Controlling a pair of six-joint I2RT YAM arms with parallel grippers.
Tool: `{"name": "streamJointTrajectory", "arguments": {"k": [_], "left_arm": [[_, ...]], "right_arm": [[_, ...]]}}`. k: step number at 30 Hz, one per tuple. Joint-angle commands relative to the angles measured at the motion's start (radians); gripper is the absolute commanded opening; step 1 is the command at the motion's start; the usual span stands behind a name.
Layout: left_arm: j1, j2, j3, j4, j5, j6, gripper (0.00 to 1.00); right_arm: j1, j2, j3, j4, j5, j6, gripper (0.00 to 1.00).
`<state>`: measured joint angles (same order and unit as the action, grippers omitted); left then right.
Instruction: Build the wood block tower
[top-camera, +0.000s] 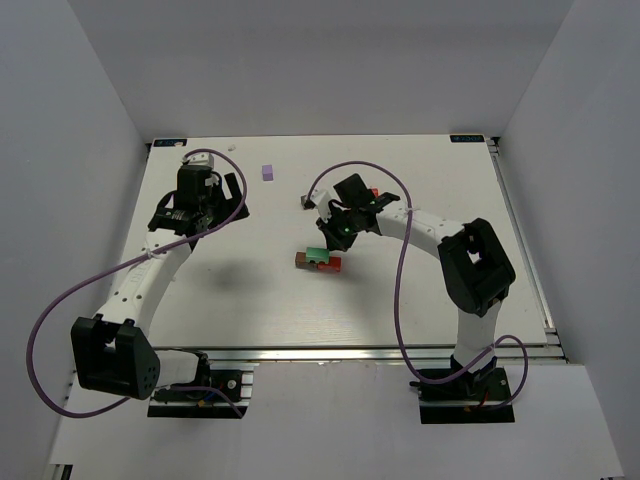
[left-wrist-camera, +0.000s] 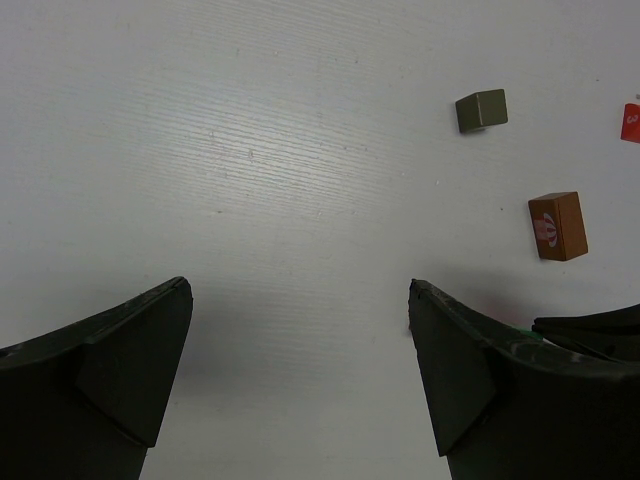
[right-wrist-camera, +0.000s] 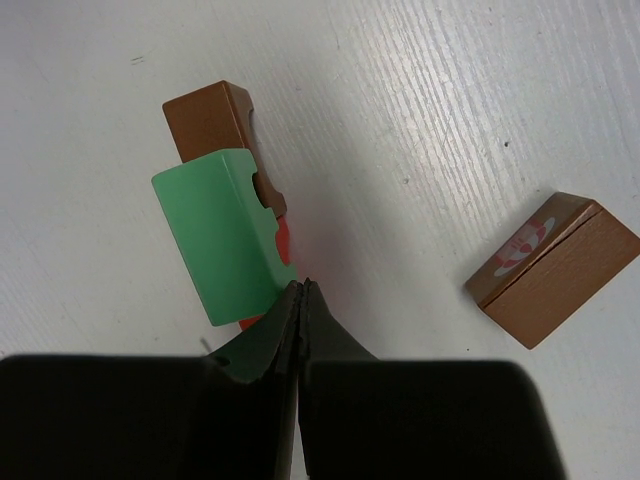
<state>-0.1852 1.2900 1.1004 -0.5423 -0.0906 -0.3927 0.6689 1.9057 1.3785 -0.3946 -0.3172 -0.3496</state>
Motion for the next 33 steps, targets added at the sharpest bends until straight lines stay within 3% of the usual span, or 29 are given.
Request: {"name": "streamJointTrajectory", "arguments": {"k": [1, 10, 15, 17, 22, 24, 27, 29, 33], "left_arm": [[0.0, -0.017, 0.023, -0.005, -0.011, 0.005, 0.98], [0.0, -0.018, 0.024, -0.005, -0.011, 0.006, 0.98], [0.0, -0.017, 0.026, -0.007, -0.017, 0.006, 0.98], [0.0, -0.017, 0.026, -0.008, -0.017, 0.006, 0.98], [0.0, -0.018, 0.027, -0.01, -0.023, 0.008, 0.98], [0.0, -0.02, 0.029, -0.011, -0.024, 0.008, 0.98], [0.0, -0.021, 0.027, -0.011, -0.028, 0.006, 0.98], [0.0, -0.017, 0.027, -0.013, -0.032, 0.008, 0.98], [0.0, -0.011, 0.029, -0.015, -0.037, 0.008, 0.98]], "right_arm": [[0.009, -0.043, 0.027, -0.009, -0.02, -0.017, 0.0], [0.009, -0.042, 0.027, 0.008, 0.024, -0.002, 0.0], [0.008, -0.048, 0.033, 0.062, 0.138, 0.035, 0.01], [0.006, -0.06, 0.036, 0.086, 0.196, 0.049, 0.08], [-0.023, -0.073, 0.065, 0.137, 0.27, 0.089, 0.41], [-0.034, -0.06, 0.085, 0.137, 0.291, 0.095, 0.59], [-0.051, -0.017, 0.135, 0.1, 0.313, 0.089, 0.71], [-0.063, 0.016, 0.16, 0.068, 0.345, 0.09, 0.89], [-0.071, 0.061, 0.206, 0.05, 0.359, 0.087, 0.89]]}}
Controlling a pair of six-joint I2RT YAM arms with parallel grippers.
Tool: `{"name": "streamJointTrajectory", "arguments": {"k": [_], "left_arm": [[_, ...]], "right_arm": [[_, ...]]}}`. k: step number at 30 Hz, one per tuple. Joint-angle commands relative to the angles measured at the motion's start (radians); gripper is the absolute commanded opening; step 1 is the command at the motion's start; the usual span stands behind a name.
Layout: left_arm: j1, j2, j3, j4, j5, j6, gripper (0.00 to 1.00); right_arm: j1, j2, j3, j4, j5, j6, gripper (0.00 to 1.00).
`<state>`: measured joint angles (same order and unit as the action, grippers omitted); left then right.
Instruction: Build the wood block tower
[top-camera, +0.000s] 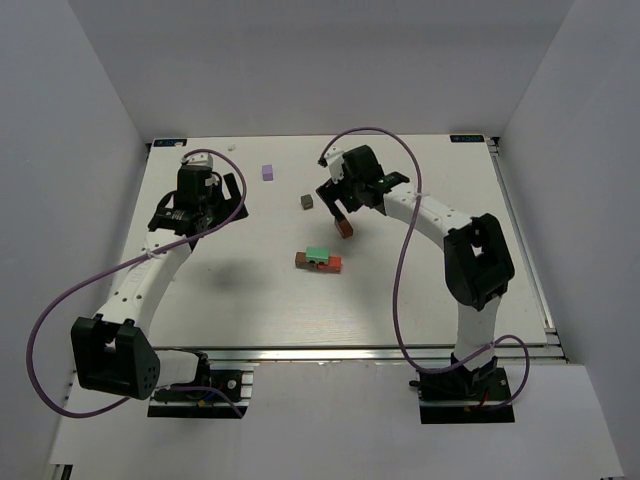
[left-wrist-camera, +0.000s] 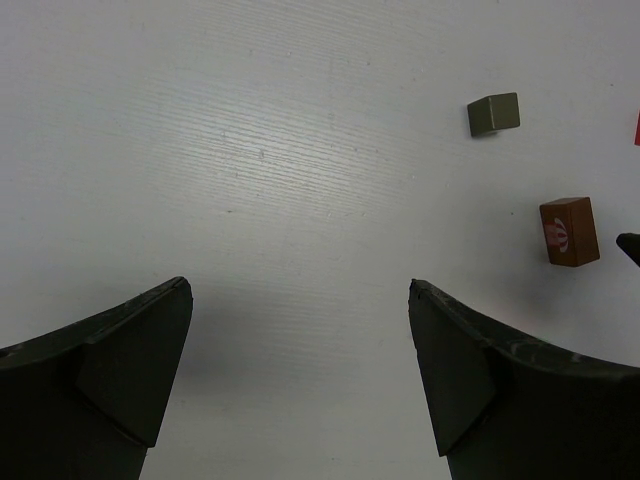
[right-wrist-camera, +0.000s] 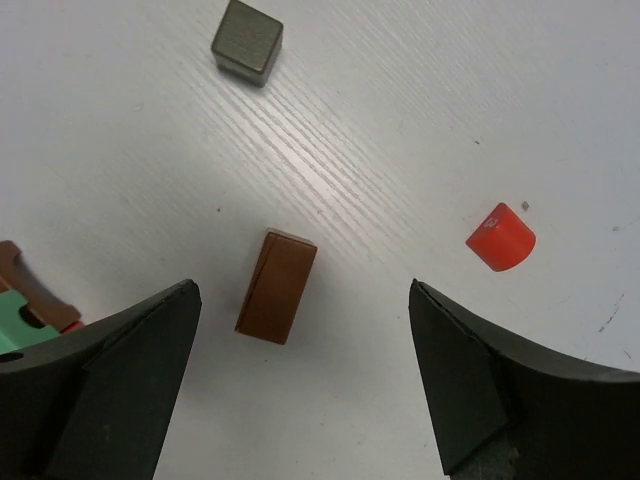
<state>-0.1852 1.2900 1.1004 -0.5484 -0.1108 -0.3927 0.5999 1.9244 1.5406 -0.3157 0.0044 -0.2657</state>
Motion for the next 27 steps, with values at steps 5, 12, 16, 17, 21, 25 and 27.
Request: {"name": "streamJointTrajectory", "arguments": {"k": [5, 12, 16, 17, 21, 25, 27], "left_arm": [[-0.002, -0.009, 0.029, -0.01, -0.024, 0.008, 0.98], [0.0, -0.006, 0.03, -0.012, -0.029, 0.008, 0.98], [0.0, -0.008, 0.032, -0.013, -0.03, 0.006, 0.98], [-0.002, -0.008, 0.032, -0.012, -0.029, 0.006, 0.98], [-0.002, -0.011, 0.03, -0.01, -0.018, 0.006, 0.98], [0.0, -0.015, 0.03, -0.012, -0.021, 0.006, 0.98], [0.0, -0.018, 0.03, -0.012, -0.021, 0.006, 0.98]], "right_arm": [[-0.002, 0.097, 0.078, -0.051, 0.052, -0.003, 0.9], [-0.002, 0.143, 0.075, -0.077, 0.005, 0.022, 0.82], [-0.002, 0.15, 0.046, -0.066, -0.026, 0.045, 0.76], [-0.002, 0.153, 0.044, -0.066, -0.029, 0.045, 0.75], [-0.003, 0.157, 0.044, -0.069, -0.023, 0.049, 0.69], [-0.008, 0.171, 0.052, -0.072, -0.02, 0.063, 0.67], [-0.014, 0.176, 0.055, -0.077, -0.023, 0.069, 0.67]]}}
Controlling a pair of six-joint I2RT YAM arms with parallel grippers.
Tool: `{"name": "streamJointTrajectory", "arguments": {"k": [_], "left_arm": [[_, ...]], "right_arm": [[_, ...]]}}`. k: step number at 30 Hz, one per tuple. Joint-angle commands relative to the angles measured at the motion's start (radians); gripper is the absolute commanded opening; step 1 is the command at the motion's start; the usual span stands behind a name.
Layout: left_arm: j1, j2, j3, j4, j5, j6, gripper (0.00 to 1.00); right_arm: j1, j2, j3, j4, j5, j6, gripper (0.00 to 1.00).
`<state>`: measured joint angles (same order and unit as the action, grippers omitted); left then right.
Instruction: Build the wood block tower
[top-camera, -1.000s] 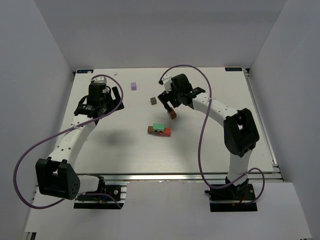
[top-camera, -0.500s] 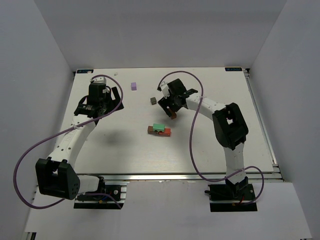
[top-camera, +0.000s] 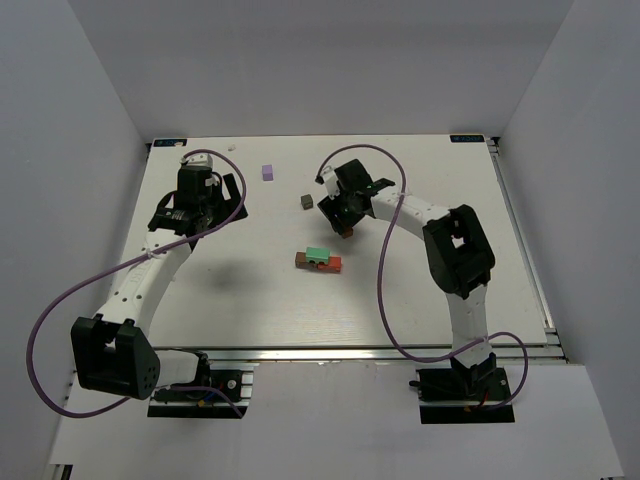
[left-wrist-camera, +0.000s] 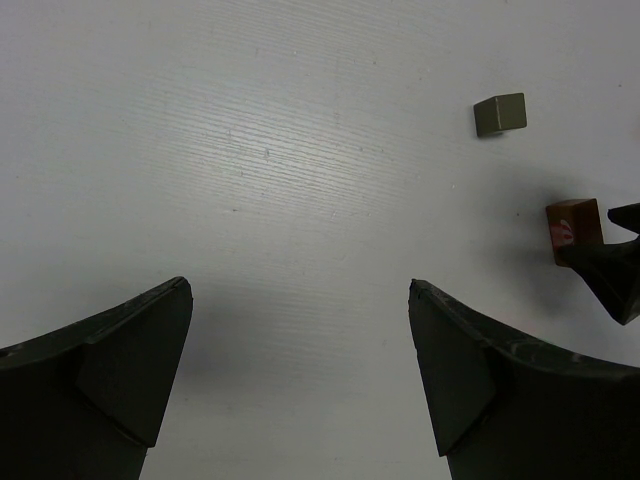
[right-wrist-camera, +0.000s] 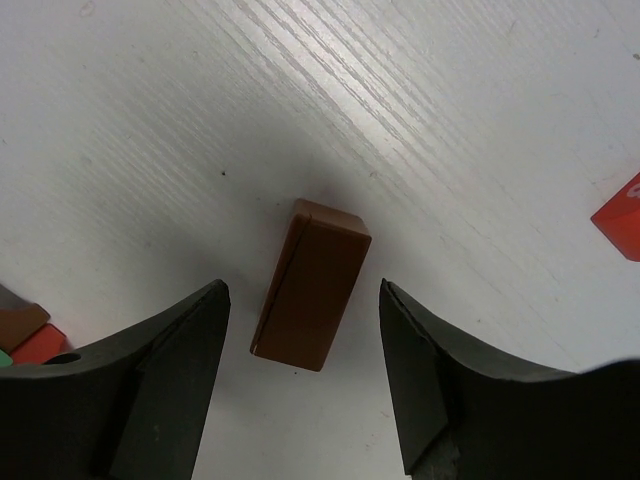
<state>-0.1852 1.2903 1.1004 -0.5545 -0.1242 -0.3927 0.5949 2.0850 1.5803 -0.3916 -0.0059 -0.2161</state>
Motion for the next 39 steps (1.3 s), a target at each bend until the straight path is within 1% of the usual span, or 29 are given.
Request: {"name": "streamJointTrajectory", "arguments": {"k": [1, 4, 8, 10, 12, 13, 14, 17, 28, 33, 36, 39], "left_arm": [[0.0, -0.02, 0.03, -0.005, -0.008, 0.006, 0.98], [-0.002, -0.022, 0.03, -0.004, -0.008, 0.006, 0.98], [0.0, -0.025, 0.03, -0.004, -0.006, 0.006, 0.98], [0.0, -0.026, 0.029, -0.002, -0.005, 0.008, 0.98], [-0.002, -0.026, 0.03, -0.002, -0.005, 0.008, 0.98], [-0.002, -0.025, 0.032, -0.005, -0.005, 0.006, 0.98], [0.0, -0.028, 0.032, -0.007, -0.005, 0.008, 0.98], [0.0, -0.039, 0.032, -0.002, -0.006, 0.006, 0.98], [0.0, -0.065, 0.027, 0.005, 0.009, 0.008, 0.98], [0.0, -0.069, 0.027, 0.007, 0.018, 0.006, 0.98], [0.0, -0.069, 0.027, 0.008, 0.021, 0.006, 0.98], [0.0, -0.069, 0.027, 0.01, 0.026, 0.005, 0.98]], "right_arm": [[-0.01, 0.02, 0.017, -0.001, -0.014, 0.023, 0.67], [-0.012, 0.023, 0.017, -0.003, -0.009, 0.024, 0.65], [-0.014, 0.02, 0.021, -0.001, -0.023, 0.021, 0.53], [-0.014, 0.023, 0.023, -0.001, -0.037, 0.018, 0.5], [-0.014, 0.026, 0.027, -0.009, -0.039, 0.014, 0.44], [-0.014, 0.027, 0.03, -0.018, -0.037, 0.014, 0.39], [-0.015, 0.026, 0.032, -0.02, -0.037, 0.008, 0.3], [-0.014, -0.003, 0.032, -0.02, -0.043, -0.014, 0.15], [-0.001, -0.23, 0.021, -0.075, -0.17, -0.152, 0.12], [0.057, -0.308, 0.003, -0.171, -0.25, -0.268, 0.12], [0.112, -0.358, -0.002, -0.223, -0.233, -0.301, 0.12], [0.16, -0.359, 0.029, -0.291, -0.209, -0.295, 0.12]]}}
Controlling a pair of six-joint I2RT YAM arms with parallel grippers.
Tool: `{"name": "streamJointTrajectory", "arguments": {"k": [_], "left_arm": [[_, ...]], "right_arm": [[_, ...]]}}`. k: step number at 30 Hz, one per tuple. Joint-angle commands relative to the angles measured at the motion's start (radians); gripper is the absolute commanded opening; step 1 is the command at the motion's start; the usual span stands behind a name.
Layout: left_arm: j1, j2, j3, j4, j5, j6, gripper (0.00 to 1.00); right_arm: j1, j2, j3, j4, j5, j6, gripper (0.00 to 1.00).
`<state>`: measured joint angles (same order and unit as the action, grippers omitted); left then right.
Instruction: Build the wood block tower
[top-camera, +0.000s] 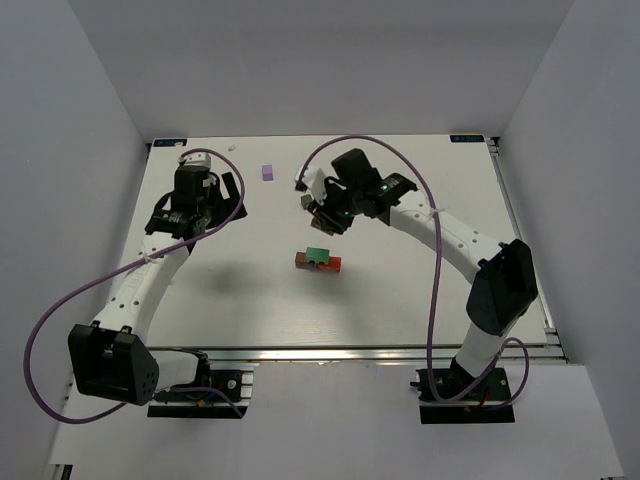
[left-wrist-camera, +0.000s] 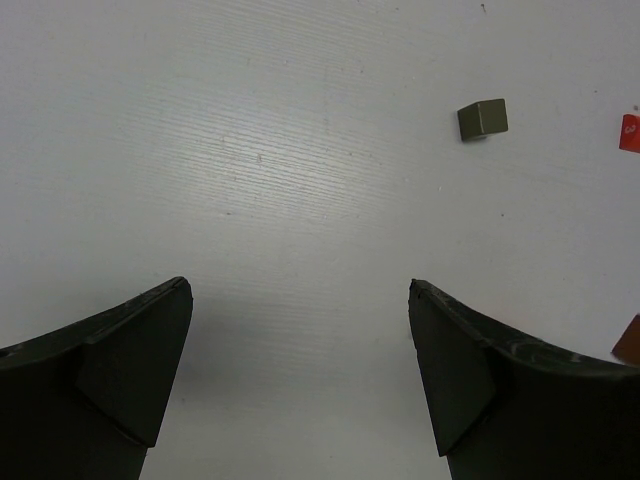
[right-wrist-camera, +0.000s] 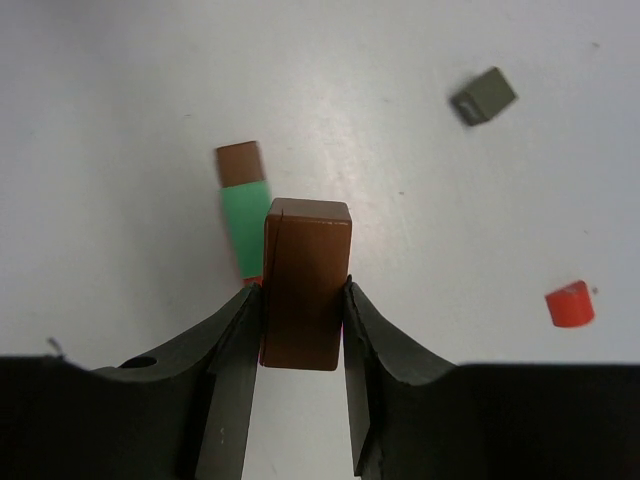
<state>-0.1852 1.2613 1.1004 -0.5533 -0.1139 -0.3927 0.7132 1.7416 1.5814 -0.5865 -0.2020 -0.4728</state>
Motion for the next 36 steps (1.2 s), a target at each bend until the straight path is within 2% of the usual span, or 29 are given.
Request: {"name": "streamJointTrajectory", "arguments": {"k": [1, 10, 21, 36], "left_arm": [[0.0, -0.04, 0.027, 0.009, 0.016, 0.005, 0.98], [0.0, -0.039, 0.026, 0.01, 0.02, 0.003, 0.98], [0.0, -0.034, 0.026, 0.007, 0.019, 0.005, 0.98], [0.0, -0.031, 0.026, 0.007, 0.014, 0.005, 0.98]], "right_arm": [[0.052, -0.014, 0.031, -0.107, -0.008, -0.033, 0.13], [0.149, 0.038, 0.046, -0.144, 0.059, -0.039, 0.16], [0.15, 0.136, 0.107, -0.167, 0.052, -0.107, 0.16], [0.141, 0.167, 0.092, -0.111, 0.044, -0.136, 0.18]]}}
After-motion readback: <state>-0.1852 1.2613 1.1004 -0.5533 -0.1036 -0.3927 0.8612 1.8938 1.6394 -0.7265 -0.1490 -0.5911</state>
